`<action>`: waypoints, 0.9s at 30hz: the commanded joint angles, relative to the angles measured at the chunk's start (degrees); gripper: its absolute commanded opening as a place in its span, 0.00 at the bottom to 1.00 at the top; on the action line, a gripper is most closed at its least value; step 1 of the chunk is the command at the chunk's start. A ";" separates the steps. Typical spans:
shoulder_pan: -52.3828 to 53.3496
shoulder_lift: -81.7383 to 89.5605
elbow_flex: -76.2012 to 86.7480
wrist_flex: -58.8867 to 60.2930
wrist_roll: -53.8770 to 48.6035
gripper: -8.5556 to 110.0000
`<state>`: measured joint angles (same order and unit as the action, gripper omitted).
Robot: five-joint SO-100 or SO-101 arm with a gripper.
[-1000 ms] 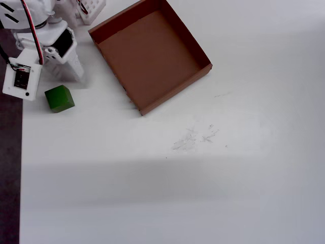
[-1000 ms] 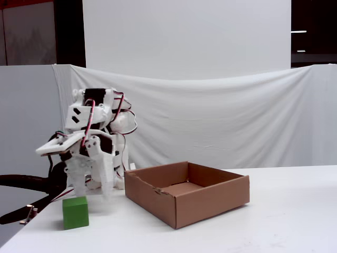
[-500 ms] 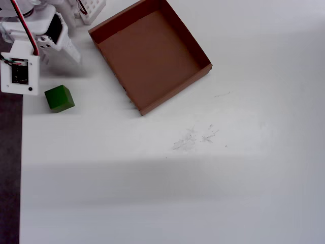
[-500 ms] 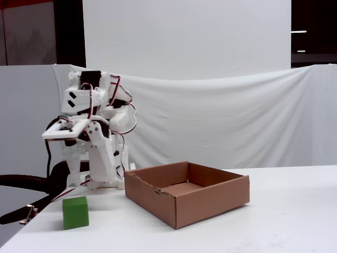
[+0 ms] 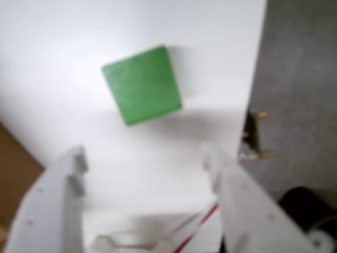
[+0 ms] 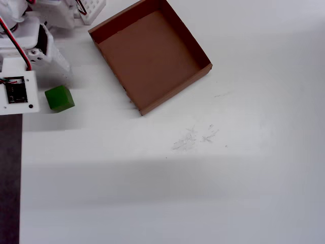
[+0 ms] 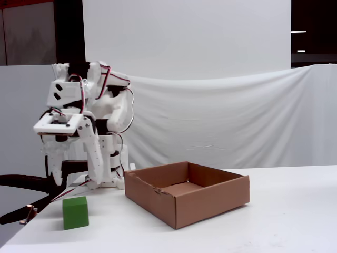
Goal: Grasp a green cube and put it in a box.
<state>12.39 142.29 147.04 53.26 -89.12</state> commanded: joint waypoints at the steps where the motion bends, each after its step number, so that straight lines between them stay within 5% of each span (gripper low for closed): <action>1: 0.26 -2.90 -3.43 -1.67 -1.67 0.33; 27: -1.49 -19.25 -9.67 -8.17 -8.88 0.33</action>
<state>10.55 123.22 140.19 46.23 -96.42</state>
